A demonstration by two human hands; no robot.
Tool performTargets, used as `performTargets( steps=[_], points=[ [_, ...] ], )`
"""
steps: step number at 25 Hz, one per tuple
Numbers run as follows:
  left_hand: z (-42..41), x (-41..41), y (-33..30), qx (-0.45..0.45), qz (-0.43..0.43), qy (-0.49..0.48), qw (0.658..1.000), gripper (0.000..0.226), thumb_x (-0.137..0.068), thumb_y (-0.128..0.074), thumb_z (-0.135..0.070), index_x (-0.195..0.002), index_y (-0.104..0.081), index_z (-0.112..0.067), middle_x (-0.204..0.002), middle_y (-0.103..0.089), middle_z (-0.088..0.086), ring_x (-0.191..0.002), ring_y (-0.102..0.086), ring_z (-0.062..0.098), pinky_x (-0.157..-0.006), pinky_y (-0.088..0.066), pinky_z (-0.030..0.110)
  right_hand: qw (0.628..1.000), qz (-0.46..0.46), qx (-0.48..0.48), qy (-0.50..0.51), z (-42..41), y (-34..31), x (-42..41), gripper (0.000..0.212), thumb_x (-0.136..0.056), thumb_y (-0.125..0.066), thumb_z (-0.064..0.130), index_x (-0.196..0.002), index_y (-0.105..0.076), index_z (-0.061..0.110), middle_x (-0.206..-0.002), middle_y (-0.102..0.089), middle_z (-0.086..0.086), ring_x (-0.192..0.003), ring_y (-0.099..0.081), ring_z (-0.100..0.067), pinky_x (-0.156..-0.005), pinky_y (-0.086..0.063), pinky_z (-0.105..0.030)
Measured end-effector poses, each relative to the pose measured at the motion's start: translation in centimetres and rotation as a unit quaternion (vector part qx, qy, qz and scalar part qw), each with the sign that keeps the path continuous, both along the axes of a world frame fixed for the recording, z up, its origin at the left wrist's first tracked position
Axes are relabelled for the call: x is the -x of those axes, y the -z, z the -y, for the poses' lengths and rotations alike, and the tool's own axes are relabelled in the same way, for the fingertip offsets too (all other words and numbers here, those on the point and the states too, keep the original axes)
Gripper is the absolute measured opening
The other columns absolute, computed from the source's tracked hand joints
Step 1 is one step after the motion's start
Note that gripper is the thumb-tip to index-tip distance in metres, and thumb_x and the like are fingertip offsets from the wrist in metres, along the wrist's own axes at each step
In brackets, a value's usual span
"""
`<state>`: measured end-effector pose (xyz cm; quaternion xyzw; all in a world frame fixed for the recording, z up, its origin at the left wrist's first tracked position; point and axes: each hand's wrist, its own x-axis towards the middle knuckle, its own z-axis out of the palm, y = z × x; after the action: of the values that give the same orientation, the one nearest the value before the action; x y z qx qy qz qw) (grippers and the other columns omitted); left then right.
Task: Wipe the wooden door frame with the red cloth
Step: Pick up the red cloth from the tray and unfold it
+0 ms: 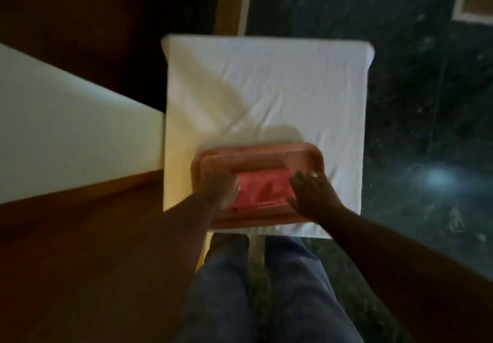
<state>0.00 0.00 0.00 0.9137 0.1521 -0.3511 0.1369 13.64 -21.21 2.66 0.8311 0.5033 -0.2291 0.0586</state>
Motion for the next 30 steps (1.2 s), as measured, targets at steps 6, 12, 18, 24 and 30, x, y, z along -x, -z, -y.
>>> performTargets(
  steps=[6, 12, 18, 24, 30],
  points=[
    [0.7, -1.5, 7.3, 0.047, 0.044, -0.003, 0.998, 0.054, -0.079, -0.073, -0.057, -0.118, -0.062, -0.021, -0.123, -0.06, 0.01, -0.116, -0.056, 0.031, -0.1, -0.046, 0.049, 0.994, -0.035, 0.097, -0.04, -5.7, 9.4, -3.0, 0.072, -0.076, -0.072, 0.056, -0.127, -0.056, 0.008, -0.123, -0.062, -0.021, -0.106, -0.063, -0.038, -0.089, -0.048, -0.047],
    [-1.3, 1.2, -2.8, 0.327, -0.06, -0.216, 0.918, 0.019, -0.087, -0.074, -0.031, -0.093, -0.056, -0.031, -0.096, -0.06, -0.005, -0.089, -0.06, 0.018, -0.082, -0.05, 0.035, 0.921, -0.333, 0.088, 0.183, -3.5, -0.5, -0.7, 0.019, -0.084, -0.073, 0.019, -0.08, -0.055, 0.016, -0.081, -0.059, -0.005, -0.077, -0.061, -0.022, -0.07, -0.047, -0.03],
    [-1.8, 4.3, -20.2, 0.494, 0.143, -0.518, 0.683, 0.04, -0.071, -0.09, -0.018, -0.108, -0.074, -0.02, -0.105, -0.076, 0.006, -0.102, -0.072, 0.027, -0.076, -0.059, 0.029, 0.761, -0.501, -0.128, 0.391, -1.4, -18.2, -3.8, 0.053, -0.07, -0.087, 0.035, -0.116, -0.063, 0.025, -0.105, -0.073, 0.001, -0.094, -0.072, -0.02, -0.075, -0.059, -0.033],
    [1.9, 7.9, -29.5, 0.347, 0.369, -0.724, 0.469, 0.035, -0.08, -0.082, -0.011, -0.112, -0.068, -0.007, -0.109, -0.074, 0.017, -0.113, -0.066, 0.043, -0.083, -0.061, 0.044, 0.826, -0.492, -0.138, 0.237, -9.2, -27.9, -2.5, 0.048, -0.083, -0.077, 0.038, -0.125, -0.06, 0.021, -0.113, -0.071, -0.007, -0.099, -0.07, -0.026, -0.085, -0.059, -0.044],
    [-2.6, 17.7, -45.1, 0.187, 0.601, -0.638, 0.444, 0.028, -0.074, -0.081, -0.02, -0.101, -0.075, -0.023, -0.099, -0.079, 0.005, -0.091, -0.074, 0.026, -0.067, -0.062, 0.037, 0.82, -0.403, -0.397, 0.088, -18.6, -40.5, 5.7, 0.016, -0.082, -0.078, 0.032, -0.093, -0.066, 0.032, -0.087, -0.07, 0.013, -0.08, -0.067, -0.006, -0.06, -0.049, -0.015]
  ],
)
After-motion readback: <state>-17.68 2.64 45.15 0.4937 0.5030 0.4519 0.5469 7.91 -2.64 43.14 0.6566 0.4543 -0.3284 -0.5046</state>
